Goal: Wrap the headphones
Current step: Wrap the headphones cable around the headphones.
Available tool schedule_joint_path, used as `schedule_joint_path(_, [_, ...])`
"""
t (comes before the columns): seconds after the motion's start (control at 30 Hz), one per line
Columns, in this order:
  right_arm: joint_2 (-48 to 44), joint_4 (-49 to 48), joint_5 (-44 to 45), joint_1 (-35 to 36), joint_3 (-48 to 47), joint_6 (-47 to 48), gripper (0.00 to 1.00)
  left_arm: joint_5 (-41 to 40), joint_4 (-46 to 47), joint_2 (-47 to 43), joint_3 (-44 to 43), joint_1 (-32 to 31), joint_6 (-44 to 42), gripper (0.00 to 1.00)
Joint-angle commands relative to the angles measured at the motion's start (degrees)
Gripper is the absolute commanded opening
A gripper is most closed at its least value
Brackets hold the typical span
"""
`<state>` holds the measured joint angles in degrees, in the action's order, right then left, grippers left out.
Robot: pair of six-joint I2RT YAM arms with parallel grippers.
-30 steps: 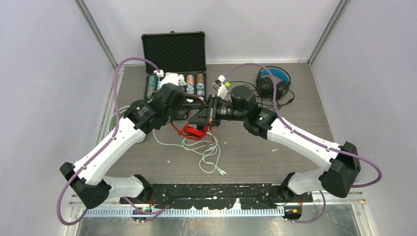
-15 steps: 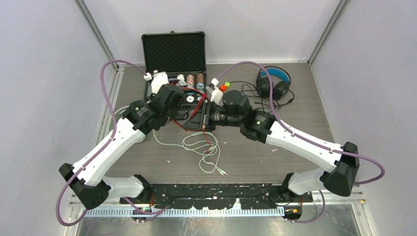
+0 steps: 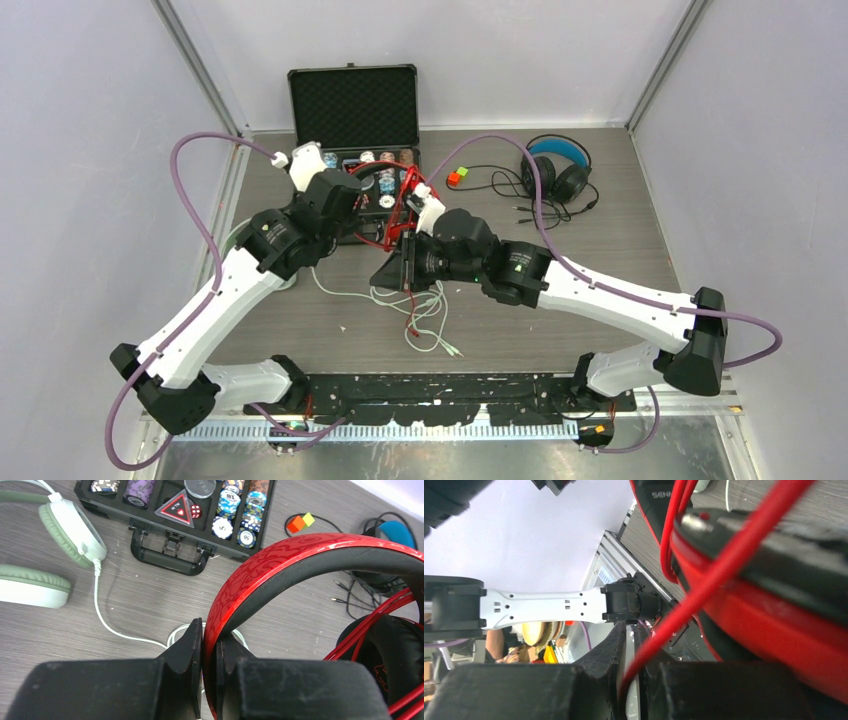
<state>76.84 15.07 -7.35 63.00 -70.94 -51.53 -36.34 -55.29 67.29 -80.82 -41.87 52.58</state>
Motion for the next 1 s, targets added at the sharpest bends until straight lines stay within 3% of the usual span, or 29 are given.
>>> schedule_joint_path(0.0, [-2.5, 0.2, 5.8, 1.5, 0.3, 4.0, 0.18, 0.7, 8.4, -2.4, -1.9, 0.0, 5.7, 0.00])
schedule_joint_path(0.67, [-9.1, -11.4, 14.0, 4.8, 12.5, 14.3, 0.28, 5.5, 12.5, -6.4, -0.1, 0.0, 12.3, 0.00])
schedule_joint_path(0.77, [-10.1, -12.3, 13.8, 5.1, 13.3, 14.3, 0.19, 4.4, 12.9, -6.5, 0.6, 0.0, 12.3, 0.00])
schedule_joint_path(0.9, [-10.8, -12.6, 13.9, 5.8, 13.5, 14.1, 0.16, 3.4, 13.9, -6.5, 1.6, 0.0, 13.1, 0.00])
schedule_joint_path(0.97, [-10.4, -13.5, 14.3, 6.2, 13.5, 14.0, 0.06, 3.3, 14.8, -6.4, 2.0, 0.0, 13.8, 0.00])
